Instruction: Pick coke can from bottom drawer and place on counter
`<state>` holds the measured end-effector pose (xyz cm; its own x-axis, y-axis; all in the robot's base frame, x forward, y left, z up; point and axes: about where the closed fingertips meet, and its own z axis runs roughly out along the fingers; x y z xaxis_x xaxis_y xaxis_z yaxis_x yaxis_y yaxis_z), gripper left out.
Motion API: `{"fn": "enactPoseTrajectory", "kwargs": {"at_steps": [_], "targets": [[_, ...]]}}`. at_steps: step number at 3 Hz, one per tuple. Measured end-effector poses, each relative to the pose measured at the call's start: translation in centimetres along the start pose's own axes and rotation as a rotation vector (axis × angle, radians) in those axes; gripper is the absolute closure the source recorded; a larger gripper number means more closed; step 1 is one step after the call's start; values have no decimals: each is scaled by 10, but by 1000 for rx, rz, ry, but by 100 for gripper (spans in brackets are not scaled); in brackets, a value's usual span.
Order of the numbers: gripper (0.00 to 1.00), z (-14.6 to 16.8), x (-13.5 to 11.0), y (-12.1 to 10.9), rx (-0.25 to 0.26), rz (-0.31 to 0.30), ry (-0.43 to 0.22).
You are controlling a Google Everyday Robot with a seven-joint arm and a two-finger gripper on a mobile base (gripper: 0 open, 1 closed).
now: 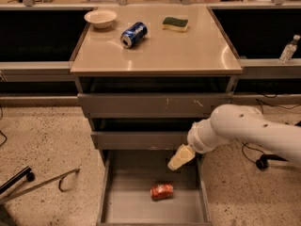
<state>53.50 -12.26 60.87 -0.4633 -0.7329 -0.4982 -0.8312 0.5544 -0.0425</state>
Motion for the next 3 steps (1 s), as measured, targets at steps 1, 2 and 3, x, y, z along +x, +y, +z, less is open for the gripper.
{"fn": "enactPoseTrajectory", "kwargs": {"at_steps": [1, 2, 3], "targets": [[0, 62, 36, -5, 24, 87, -3], [0, 110, 62, -4, 7, 175, -27], [0, 136, 74, 1, -49, 212, -74]]}}
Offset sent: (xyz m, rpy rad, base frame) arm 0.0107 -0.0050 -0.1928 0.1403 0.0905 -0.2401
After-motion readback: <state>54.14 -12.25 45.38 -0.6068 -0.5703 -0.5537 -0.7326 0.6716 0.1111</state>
